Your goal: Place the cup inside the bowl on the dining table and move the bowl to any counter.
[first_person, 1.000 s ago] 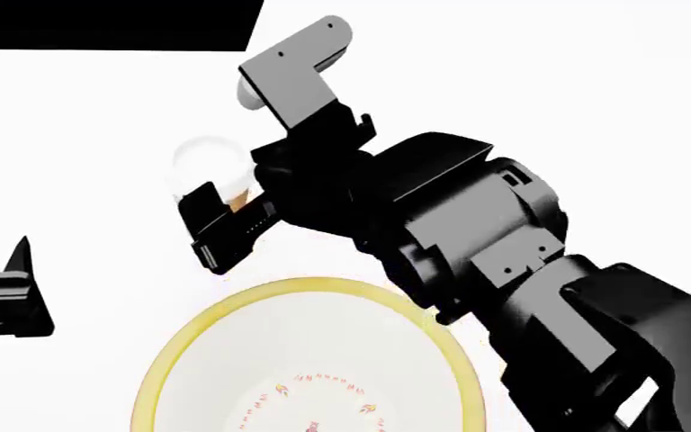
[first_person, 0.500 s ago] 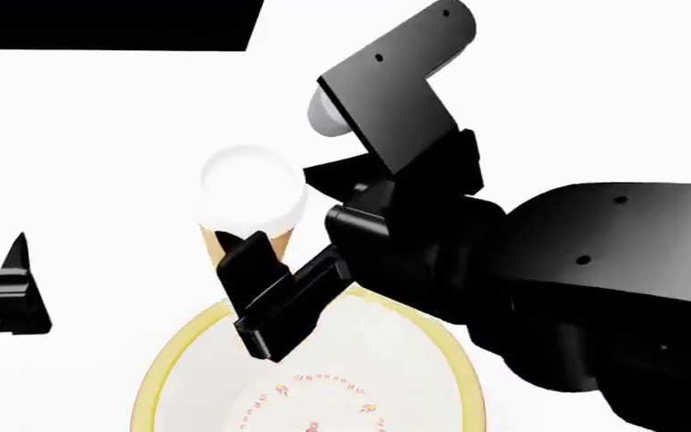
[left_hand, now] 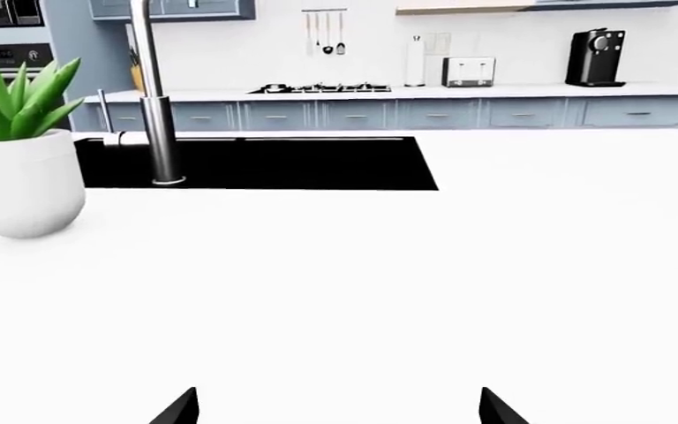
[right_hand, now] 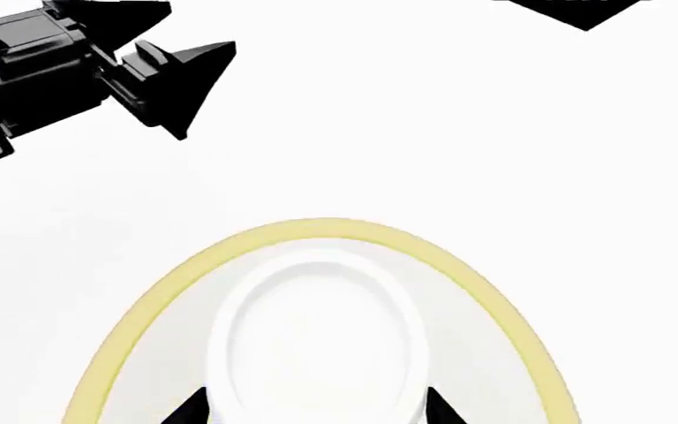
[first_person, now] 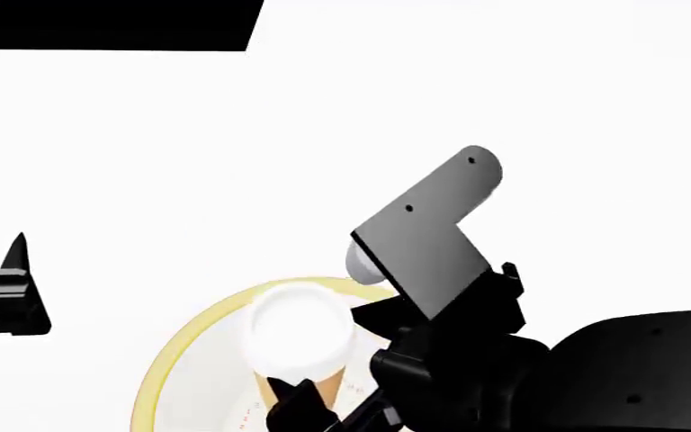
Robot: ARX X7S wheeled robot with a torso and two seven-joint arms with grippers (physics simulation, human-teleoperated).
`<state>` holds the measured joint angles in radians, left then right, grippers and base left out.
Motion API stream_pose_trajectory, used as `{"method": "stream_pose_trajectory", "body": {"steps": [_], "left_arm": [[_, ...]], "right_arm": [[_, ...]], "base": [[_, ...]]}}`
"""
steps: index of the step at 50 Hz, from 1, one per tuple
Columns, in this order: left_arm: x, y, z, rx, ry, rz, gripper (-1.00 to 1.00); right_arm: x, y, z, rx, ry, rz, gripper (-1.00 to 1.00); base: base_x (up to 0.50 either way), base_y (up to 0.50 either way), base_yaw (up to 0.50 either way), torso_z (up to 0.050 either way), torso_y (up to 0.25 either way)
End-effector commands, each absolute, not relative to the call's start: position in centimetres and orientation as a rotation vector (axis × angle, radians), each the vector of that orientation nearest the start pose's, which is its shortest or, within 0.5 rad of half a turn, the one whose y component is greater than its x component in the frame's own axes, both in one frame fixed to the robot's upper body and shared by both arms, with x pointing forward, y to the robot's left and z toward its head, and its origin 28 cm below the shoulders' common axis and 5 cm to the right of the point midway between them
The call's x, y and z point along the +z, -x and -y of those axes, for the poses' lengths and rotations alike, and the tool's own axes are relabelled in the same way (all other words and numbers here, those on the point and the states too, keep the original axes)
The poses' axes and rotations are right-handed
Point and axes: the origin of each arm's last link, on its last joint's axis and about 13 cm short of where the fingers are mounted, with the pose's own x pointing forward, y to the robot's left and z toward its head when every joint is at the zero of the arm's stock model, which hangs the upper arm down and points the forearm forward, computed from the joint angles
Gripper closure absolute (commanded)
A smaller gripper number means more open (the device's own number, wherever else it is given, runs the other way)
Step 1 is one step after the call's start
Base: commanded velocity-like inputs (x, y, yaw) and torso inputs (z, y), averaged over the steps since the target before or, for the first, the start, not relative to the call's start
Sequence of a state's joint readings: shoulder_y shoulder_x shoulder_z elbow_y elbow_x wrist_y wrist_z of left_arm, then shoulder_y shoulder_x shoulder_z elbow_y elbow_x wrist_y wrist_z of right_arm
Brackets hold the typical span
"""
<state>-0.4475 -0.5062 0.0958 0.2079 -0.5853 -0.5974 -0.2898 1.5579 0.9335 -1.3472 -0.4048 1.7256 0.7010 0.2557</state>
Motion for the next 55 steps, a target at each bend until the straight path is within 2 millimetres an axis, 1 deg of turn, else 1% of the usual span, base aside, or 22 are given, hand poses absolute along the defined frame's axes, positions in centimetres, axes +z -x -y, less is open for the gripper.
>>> {"method": "stream_pose_trajectory", "body": {"steps": [1,5,8,14,19,25,27,36,37,42,49,55], "left_arm": [[14.4,-27.8,-28.4,0.079,-0.016,-0.013,-1.00],[14.3,-27.7,-28.5,0.084,-0.017,-0.017,-1.00],[14.1,-27.6,-28.5,0.084,-0.018,-0.020,-1.00],[13.9,-27.7,-28.6,0.083,-0.017,-0.025,-1.00],[13.9,-27.7,-28.6,0.081,-0.020,-0.027,-1.00],[14.0,-27.9,-28.4,0.080,-0.023,-0.024,-1.00],[13.9,-28.0,-28.1,0.076,-0.024,-0.027,-1.00],[13.7,-28.0,-28.3,0.080,-0.023,-0.029,-1.00],[13.7,-27.9,-28.4,0.080,-0.024,-0.030,-1.00],[13.8,-27.9,-28.5,0.079,-0.024,-0.028,-1.00],[13.9,-28.0,-28.4,0.077,-0.025,-0.029,-1.00],[14.1,-27.9,-28.6,0.076,-0.026,-0.025,-1.00]], "right_arm": [[24.0,-24.8,12.3,0.796,0.267,-0.528,1.00],[23.2,-25.5,11.9,0.814,0.268,-0.542,1.00],[22.8,-25.5,11.8,0.820,0.270,-0.556,1.00],[22.9,-25.5,11.9,0.820,0.280,-0.568,1.00],[22.2,-25.6,11.9,0.820,0.276,-0.582,1.00],[21.9,-25.8,11.8,0.811,0.270,-0.585,1.00],[21.9,-25.9,11.7,0.806,0.280,-0.581,1.00],[21.9,-26.1,11.5,0.811,0.290,-0.586,1.00],[21.8,-26.1,11.5,0.794,0.298,-0.579,-1.00],[21.8,-25.9,11.5,0.810,0.301,-0.590,-1.00],[22.5,-25.8,11.8,0.805,0.312,-0.582,-1.00],[24.3,-25.5,11.9,0.796,0.313,-0.530,-1.00]], "base": [[0.00,0.00,0.00,0.000,0.000],[0.00,0.00,0.00,0.000,0.000],[0.00,0.00,0.00,0.000,0.000],[0.00,0.00,0.00,0.000,0.000],[0.00,0.00,0.00,0.000,0.000],[0.00,0.00,0.00,0.000,0.000],[0.00,0.00,0.00,0.000,0.000],[0.00,0.00,0.00,0.000,0.000],[0.00,0.00,0.00,0.000,0.000],[0.00,0.00,0.00,0.000,0.000],[0.00,0.00,0.00,0.000,0.000],[0.00,0.00,0.00,0.000,0.000]]}}
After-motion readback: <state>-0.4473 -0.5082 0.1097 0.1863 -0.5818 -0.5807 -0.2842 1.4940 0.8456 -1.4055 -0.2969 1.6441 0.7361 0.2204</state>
